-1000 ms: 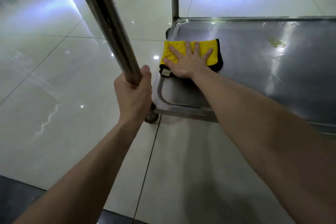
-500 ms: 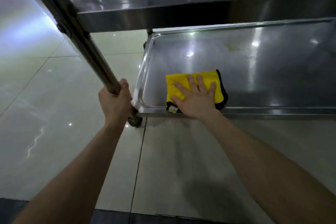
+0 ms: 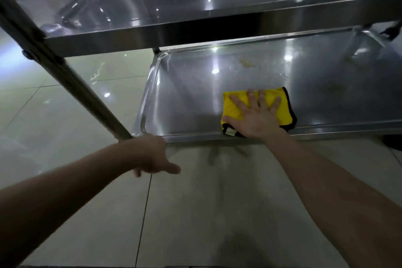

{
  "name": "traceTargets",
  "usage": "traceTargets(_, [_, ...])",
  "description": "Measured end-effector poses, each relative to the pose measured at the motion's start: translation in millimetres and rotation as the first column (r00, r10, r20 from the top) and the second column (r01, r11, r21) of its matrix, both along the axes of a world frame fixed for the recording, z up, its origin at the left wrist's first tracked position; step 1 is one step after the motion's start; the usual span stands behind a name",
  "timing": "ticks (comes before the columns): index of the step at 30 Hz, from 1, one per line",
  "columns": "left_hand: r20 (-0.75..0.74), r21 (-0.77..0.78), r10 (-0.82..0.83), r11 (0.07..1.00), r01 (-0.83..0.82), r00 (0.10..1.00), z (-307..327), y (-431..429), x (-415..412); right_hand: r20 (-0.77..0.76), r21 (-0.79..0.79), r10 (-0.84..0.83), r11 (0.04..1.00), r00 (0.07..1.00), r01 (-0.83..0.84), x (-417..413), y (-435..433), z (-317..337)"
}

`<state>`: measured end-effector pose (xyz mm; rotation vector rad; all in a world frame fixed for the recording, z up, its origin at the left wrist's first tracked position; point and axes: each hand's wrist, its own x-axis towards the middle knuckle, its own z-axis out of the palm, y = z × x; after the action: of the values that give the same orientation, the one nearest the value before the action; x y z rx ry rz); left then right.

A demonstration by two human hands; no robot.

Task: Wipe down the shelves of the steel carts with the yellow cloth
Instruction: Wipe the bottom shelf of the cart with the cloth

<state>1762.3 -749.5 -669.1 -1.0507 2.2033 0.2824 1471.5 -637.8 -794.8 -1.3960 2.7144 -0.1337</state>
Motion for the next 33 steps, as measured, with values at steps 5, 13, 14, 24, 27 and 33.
traceTargets(5, [-0.237, -0.267, -0.246, 0.947, 0.181, 0.940, -2, -7, -99, 0.006, -0.072, -0.052, 0.996, 0.999, 0.052, 6, 12, 0])
traceTargets(13, [-0.240, -0.201, -0.213, 0.965, 0.167, 0.947, -29, -28, -117, 0.069, -0.060, -0.183, 0.981, 0.981, 0.187, -40, 16, 2])
traceTargets(14, [-0.241, -0.212, -0.225, 0.962, 0.175, 0.944, -30, -28, -117, 0.088, -0.036, -0.222, 0.974, 0.971, 0.226, -46, 8, 6])
traceTargets(24, [-0.243, -0.142, -0.124, 0.986, 0.091, 0.962, -31, -32, -117, 0.071, -0.007, 0.039, 0.999, 0.997, -0.039, 8, -108, 11])
traceTargets(27, [-0.255, -0.139, -0.123, 0.986, 0.090, 0.959, -30, -31, -120, 0.068, -0.055, 0.037, 0.998, 0.997, -0.034, -20, -83, 7])
traceTargets(33, [-0.257, -0.115, -0.078, 0.992, 0.050, 0.963, -35, -35, -122, 0.048, -0.023, -0.293, 0.955, 0.955, 0.295, -155, 52, 7])
